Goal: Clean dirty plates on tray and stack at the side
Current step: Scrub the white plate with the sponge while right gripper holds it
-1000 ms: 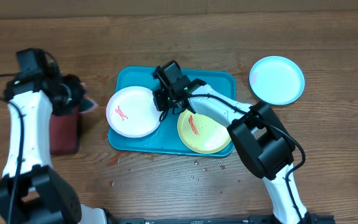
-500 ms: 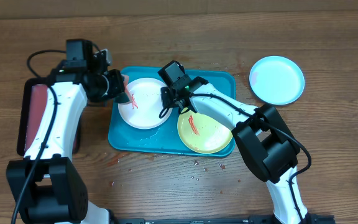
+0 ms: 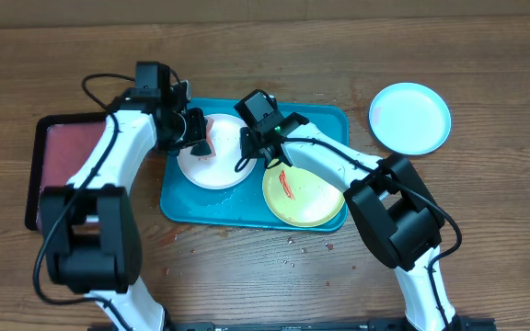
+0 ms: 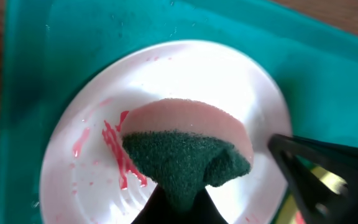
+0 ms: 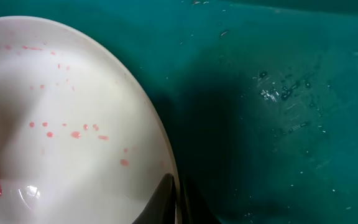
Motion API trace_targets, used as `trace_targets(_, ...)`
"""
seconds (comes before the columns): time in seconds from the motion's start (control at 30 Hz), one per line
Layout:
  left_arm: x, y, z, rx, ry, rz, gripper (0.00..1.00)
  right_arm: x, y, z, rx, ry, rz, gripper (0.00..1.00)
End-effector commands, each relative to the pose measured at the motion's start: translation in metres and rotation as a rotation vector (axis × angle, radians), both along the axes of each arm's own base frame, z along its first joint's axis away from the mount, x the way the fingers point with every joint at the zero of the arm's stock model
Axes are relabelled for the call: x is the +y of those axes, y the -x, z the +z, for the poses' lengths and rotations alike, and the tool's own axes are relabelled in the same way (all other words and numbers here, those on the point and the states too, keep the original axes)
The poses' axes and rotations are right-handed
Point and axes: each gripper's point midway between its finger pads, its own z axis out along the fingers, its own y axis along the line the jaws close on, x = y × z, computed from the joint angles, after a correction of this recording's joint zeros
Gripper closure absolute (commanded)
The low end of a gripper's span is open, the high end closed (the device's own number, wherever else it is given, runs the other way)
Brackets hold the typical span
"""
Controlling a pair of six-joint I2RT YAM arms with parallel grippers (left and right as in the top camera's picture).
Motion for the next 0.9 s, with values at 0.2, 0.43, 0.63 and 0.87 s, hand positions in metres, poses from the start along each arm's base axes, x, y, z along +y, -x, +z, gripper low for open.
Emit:
trace_targets(0.2, -0.025, -0.001, -0.048, 0.083, 0.016, 0.012, 0.96, -0.015, -0.006, 0.006, -0.020, 0.024, -0.079, 0.96)
trace_targets(0.43, 0.005, -0.006, -0.078, 0.095, -0.179, 0.088, 0.96, -0.017, -0.003, 0.004, -0.006, 0.036, -0.079, 0.96)
trace_targets(0.63, 0.068, 0.000, -0.075, 0.112, -0.503, 0.187, 0.96, -0.018, -0.002, 0.003, -0.003, 0.038, -0.079, 0.96)
trace_targets(0.87, 0.082, -0.012, -0.044, 0.100, -0.592, 0.211, 0.96, -0.018, -0.002, 0.003, -0.004, 0.038, -0.079, 0.96)
